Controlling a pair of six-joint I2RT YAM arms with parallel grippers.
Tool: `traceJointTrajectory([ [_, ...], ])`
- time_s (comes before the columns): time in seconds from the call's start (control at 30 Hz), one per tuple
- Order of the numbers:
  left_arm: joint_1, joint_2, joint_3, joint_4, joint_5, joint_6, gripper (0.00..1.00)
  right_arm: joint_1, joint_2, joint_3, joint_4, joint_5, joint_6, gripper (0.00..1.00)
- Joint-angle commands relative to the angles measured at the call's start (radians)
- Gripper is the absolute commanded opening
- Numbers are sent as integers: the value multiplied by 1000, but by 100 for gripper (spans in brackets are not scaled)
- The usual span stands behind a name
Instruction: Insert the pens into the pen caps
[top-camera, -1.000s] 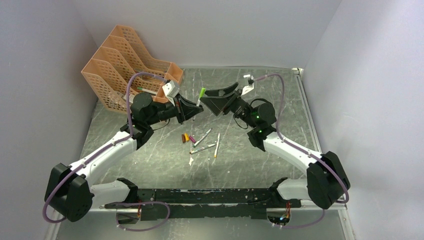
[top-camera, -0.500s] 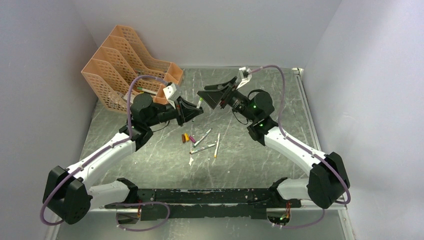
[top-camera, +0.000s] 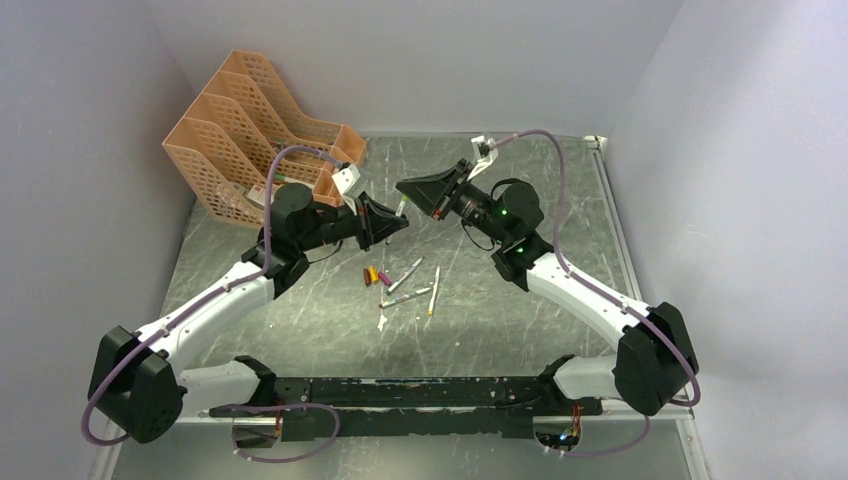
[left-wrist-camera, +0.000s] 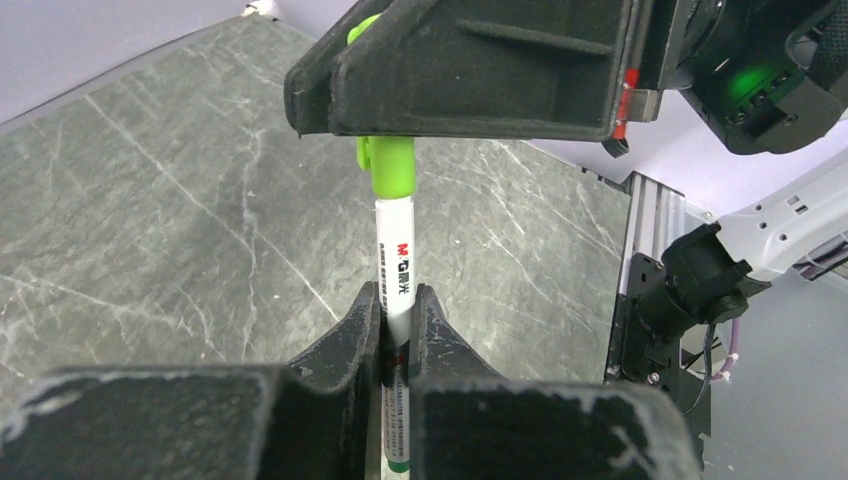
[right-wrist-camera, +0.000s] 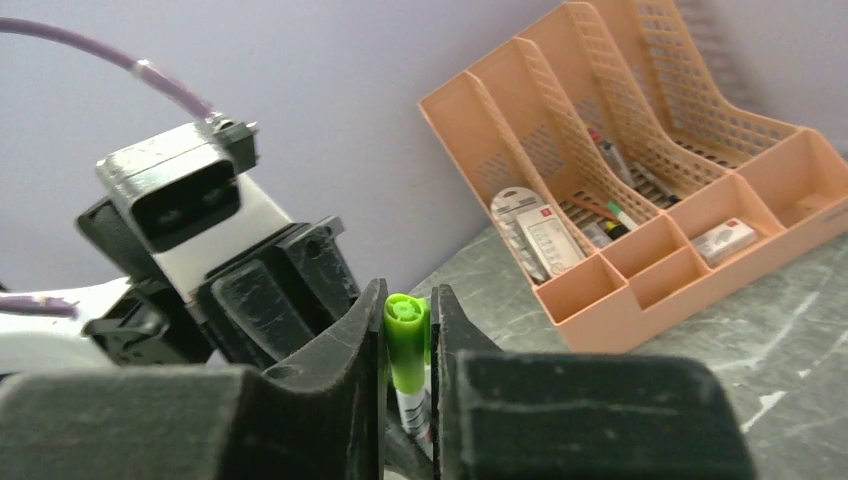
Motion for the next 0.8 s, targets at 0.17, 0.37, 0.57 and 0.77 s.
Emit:
traceJointTrajectory([
  [0.17, -24, 10, 63, -6, -50, -14, 7, 16, -18, -7, -73, 4, -40, 0],
  [0.37, -24, 49, 116, 2, -48, -77, 7, 64, -50, -36, -193, 14, -133, 0],
  [0.57, -24, 73, 164, 26, -54, -96, 7, 109, -84, -113, -240, 29, -163, 0],
  [0.77, -24, 116, 224, 50, -36, -98, 7, 133, -61, -158, -232, 11, -164, 0],
])
